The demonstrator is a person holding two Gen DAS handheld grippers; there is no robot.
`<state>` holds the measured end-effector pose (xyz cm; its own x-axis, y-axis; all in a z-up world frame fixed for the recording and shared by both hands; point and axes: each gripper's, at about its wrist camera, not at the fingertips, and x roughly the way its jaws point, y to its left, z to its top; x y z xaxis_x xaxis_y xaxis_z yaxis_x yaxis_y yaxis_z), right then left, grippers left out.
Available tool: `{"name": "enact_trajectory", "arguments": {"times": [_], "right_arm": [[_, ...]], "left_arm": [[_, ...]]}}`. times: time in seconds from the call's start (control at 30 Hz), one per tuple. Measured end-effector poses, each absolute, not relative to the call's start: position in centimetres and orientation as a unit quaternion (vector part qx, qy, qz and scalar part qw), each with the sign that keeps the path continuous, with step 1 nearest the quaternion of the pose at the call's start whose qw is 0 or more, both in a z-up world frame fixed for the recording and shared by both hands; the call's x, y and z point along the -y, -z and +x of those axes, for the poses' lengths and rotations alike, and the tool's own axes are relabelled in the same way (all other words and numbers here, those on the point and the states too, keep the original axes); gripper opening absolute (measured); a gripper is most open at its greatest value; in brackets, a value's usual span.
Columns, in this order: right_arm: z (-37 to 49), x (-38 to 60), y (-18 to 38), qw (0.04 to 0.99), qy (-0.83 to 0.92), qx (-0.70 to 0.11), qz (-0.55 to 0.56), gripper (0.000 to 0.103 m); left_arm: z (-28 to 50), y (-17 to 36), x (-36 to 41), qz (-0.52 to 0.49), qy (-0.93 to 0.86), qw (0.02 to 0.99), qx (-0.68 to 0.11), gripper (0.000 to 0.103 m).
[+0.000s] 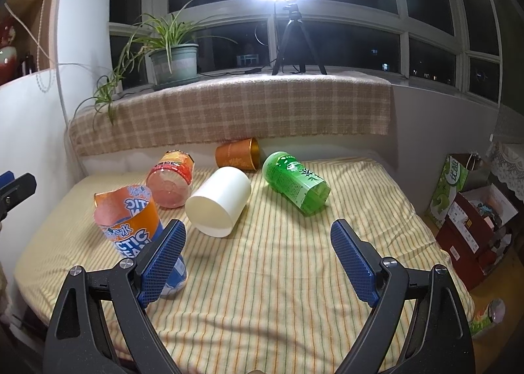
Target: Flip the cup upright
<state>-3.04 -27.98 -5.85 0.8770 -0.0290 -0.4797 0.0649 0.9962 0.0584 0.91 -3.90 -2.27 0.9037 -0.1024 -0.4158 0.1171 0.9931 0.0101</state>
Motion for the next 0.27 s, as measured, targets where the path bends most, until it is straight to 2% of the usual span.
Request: {"name": "enact_trajectory", "arguments": {"times": [0.27], "right_arm": [[-2.86,27.87,6.00,0.967,0.022,-0.252,0.036,0.090]], "left_arm": [[0.90,2.20,3.53,0.019,0.053,0.976,-0.210,0.103]]}}
